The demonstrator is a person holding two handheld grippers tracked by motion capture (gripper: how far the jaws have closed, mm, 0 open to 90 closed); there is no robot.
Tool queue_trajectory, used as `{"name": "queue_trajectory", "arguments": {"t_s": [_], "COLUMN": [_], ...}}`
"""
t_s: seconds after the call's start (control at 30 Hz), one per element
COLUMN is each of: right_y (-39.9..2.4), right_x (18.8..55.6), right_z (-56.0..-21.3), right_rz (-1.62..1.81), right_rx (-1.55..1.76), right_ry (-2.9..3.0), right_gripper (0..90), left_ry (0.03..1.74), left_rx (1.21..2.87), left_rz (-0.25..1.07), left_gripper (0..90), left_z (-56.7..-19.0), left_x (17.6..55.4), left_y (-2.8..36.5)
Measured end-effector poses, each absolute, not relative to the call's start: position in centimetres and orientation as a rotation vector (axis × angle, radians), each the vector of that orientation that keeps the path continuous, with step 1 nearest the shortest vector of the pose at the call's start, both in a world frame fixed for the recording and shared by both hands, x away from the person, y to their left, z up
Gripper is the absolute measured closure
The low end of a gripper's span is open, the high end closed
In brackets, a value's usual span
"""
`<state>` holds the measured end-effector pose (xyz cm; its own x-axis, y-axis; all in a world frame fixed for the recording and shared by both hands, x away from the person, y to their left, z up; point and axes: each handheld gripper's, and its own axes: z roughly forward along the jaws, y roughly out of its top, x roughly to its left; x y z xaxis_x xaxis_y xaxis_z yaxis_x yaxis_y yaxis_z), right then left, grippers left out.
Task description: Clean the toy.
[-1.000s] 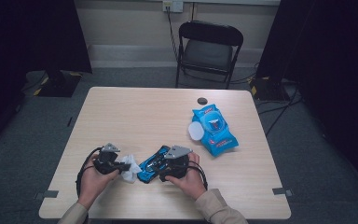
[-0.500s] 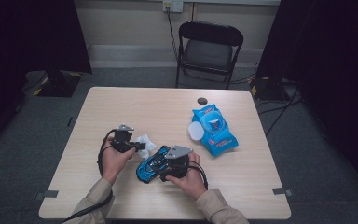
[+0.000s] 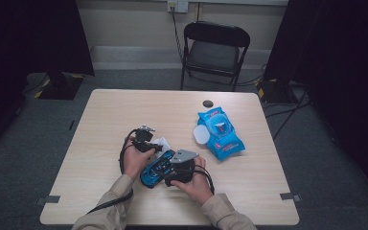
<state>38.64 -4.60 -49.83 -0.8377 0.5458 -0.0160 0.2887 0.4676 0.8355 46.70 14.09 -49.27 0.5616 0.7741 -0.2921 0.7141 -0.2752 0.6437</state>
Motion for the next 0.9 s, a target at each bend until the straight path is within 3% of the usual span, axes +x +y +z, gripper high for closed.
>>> {"name": "queue_trajectory", "arguments": {"t_s": [0.9], "right_y": [-4.6], "right_x": [38.8], "right_z": [-49.7], "right_rz": [1.286], "right_rx": [0.702], "right_ry": [2.450], "right_gripper": [18.9], "left_ry": [1.128], "left_rx": [2.088], "left_rz": [0.010], "left_gripper": [85.6], "left_z": [-49.1], "left_x": [44.8], "left_y": [16.3]}}
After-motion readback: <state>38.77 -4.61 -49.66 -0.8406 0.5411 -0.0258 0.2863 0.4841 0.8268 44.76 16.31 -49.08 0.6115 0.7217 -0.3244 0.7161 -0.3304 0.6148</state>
